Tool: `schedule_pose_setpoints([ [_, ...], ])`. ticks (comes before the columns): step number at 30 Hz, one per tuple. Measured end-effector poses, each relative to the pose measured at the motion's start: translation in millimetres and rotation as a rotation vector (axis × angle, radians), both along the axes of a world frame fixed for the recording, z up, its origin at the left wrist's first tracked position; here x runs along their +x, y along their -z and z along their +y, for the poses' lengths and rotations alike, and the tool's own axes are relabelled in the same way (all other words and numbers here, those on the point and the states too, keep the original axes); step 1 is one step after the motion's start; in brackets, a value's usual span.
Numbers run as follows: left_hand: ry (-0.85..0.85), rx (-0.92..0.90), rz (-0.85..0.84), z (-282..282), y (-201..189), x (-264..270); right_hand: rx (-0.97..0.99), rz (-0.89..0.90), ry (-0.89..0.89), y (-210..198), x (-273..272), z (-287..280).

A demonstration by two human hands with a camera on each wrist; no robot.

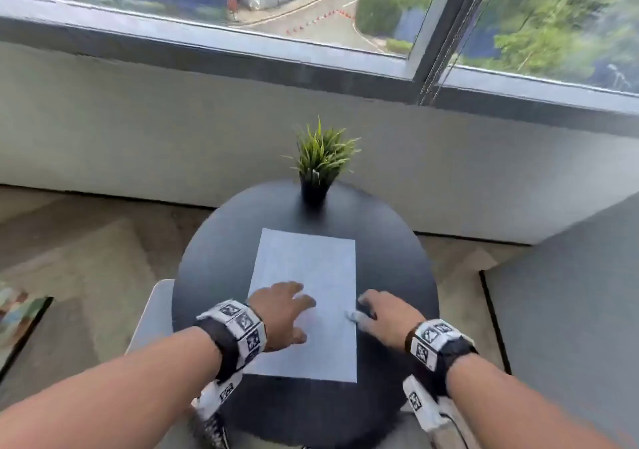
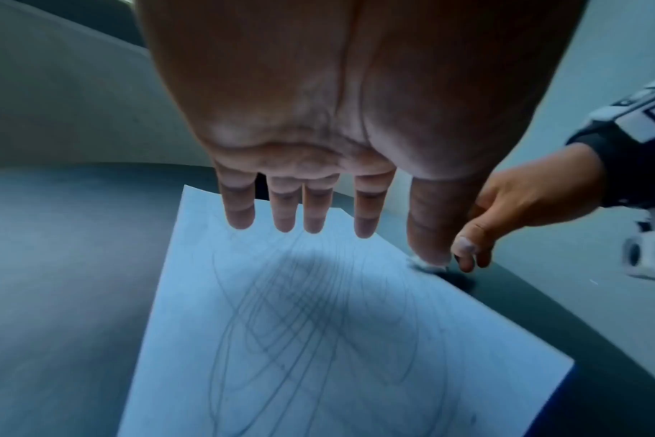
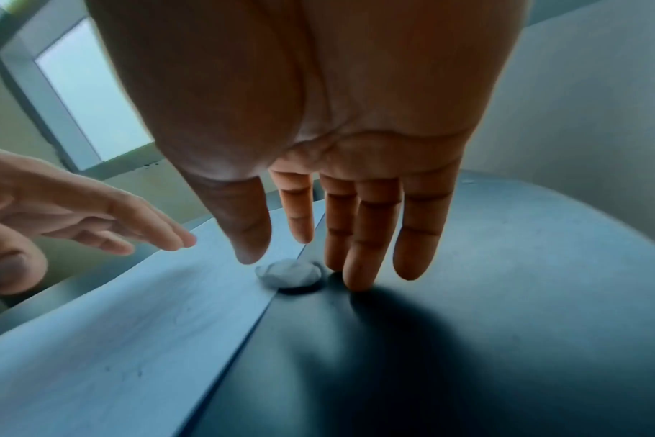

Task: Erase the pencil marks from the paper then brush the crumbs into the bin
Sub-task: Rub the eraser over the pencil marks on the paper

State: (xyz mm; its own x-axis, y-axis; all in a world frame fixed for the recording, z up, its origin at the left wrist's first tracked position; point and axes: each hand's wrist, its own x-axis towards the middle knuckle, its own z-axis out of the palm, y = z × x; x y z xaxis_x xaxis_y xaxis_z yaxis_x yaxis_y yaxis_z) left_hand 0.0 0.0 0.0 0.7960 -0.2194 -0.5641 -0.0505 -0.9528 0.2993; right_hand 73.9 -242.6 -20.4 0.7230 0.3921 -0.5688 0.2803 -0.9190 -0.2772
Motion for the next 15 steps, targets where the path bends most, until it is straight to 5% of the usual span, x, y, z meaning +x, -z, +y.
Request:
schedule_pose_setpoints([
  [6, 0.199, 0.144, -0.166, 9, 50, -21, 0.037, -0.198, -0.109, 34, -6, 4],
  [12, 0.148, 0.205, -0.251, -1, 60, -64, 0.044, -0.337, -0.043, 28, -47, 14],
  [15, 0.171, 0.211, -0.246, -7, 64, -83, 0.019, -0.345, -0.148, 26, -82, 26],
])
